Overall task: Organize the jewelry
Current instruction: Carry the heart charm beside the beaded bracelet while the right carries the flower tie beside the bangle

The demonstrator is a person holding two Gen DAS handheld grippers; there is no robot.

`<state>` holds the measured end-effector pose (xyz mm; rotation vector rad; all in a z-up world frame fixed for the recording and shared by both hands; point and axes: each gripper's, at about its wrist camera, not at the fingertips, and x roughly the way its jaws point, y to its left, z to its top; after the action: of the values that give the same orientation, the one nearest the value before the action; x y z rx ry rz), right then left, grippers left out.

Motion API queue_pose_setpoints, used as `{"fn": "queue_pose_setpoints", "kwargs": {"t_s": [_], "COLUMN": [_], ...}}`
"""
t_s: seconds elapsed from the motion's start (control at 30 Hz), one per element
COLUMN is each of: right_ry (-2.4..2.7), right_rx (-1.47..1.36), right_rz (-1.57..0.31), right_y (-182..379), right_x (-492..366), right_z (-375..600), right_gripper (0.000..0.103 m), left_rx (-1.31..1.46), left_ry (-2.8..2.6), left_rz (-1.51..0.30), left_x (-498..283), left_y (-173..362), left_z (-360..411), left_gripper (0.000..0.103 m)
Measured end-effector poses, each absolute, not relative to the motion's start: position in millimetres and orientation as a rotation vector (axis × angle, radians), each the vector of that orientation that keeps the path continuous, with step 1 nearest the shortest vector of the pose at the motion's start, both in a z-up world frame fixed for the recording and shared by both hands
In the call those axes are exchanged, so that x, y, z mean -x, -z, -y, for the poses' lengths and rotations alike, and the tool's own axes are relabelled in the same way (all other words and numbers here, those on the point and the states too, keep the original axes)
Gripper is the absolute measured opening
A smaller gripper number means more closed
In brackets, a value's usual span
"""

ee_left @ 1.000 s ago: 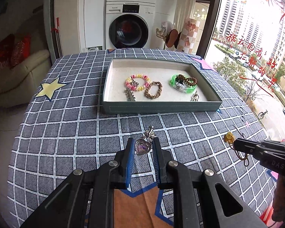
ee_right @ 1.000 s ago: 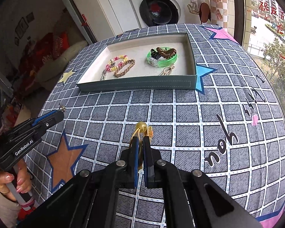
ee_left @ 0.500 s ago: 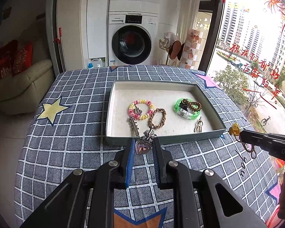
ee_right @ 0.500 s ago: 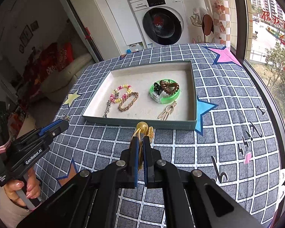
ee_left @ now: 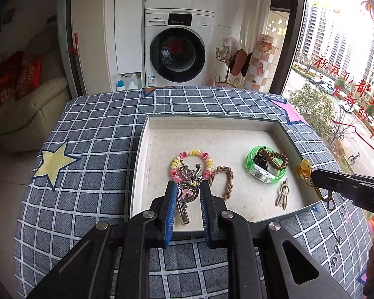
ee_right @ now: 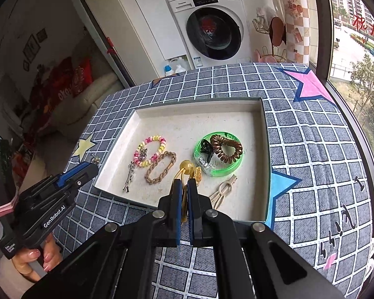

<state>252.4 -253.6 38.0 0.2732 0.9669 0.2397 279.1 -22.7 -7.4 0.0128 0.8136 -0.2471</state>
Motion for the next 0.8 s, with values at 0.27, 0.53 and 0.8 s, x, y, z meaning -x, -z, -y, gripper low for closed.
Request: {"fn": "queue_pose_setpoints", "kwargs": {"t_s": [0.27,0.53,0.8], "right_ry": [-0.268,-0.264,-0.193], "right_rx": [-0.254,-0.247,-0.203], "right_rz": [-1.036,-1.098,-1.104], "right_y": [-4.2,24.4,37.0], "right_x": [-283.6,-299.5,-305.8], "right_z": [236.2,231.2,240.7], "right_gripper": [0.005,0.005,0.005], "left_rx": [-0.049,-0.064,-0.093], "left_ry": [0.246,0.239,0.227], "left_rz": [-0.874,-0.908,-0.922], "left_x": [-310.1,-324.2,-329.6], "left_y": [38.7,59.5,71.8], "left_z": [41.1,49.3,54.1], "left_gripper": [0.031,0.031,0.031]}}
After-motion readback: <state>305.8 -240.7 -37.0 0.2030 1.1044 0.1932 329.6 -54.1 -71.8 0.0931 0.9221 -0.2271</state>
